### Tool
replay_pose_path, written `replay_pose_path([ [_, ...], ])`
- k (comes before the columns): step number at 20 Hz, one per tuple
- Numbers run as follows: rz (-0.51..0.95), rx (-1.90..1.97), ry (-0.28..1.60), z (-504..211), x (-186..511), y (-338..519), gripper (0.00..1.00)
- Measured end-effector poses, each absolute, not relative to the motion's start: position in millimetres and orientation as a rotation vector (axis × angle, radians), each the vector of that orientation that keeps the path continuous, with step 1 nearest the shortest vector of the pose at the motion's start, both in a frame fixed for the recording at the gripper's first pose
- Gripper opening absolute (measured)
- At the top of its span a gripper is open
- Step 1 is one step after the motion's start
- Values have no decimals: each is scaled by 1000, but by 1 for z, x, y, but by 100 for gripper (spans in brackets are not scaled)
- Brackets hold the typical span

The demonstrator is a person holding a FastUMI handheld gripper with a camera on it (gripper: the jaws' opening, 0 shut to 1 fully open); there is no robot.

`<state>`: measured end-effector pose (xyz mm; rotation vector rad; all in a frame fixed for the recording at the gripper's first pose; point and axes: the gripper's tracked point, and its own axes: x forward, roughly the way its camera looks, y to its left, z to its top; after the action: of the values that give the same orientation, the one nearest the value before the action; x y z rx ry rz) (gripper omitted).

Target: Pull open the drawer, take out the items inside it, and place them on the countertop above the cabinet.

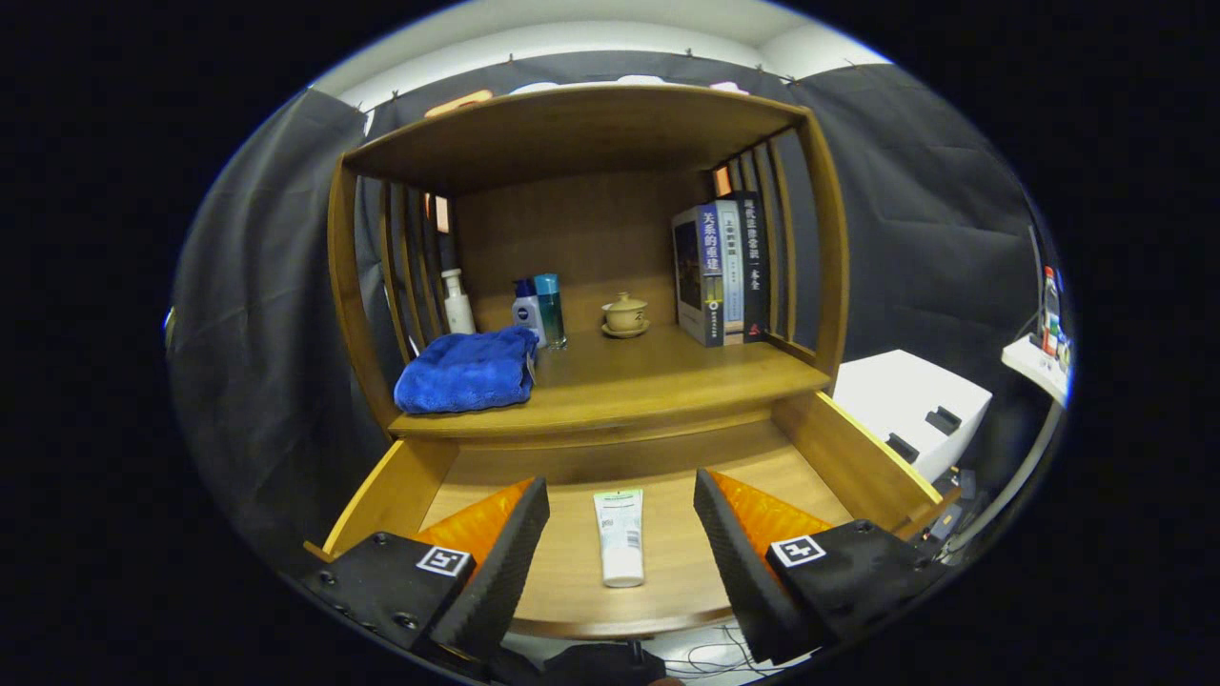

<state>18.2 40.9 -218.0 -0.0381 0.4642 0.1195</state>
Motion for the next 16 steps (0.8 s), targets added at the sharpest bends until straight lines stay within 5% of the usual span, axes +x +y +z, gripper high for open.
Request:
replay_pose_path([
  [16,127,-165,1101,-333,81,53,100],
])
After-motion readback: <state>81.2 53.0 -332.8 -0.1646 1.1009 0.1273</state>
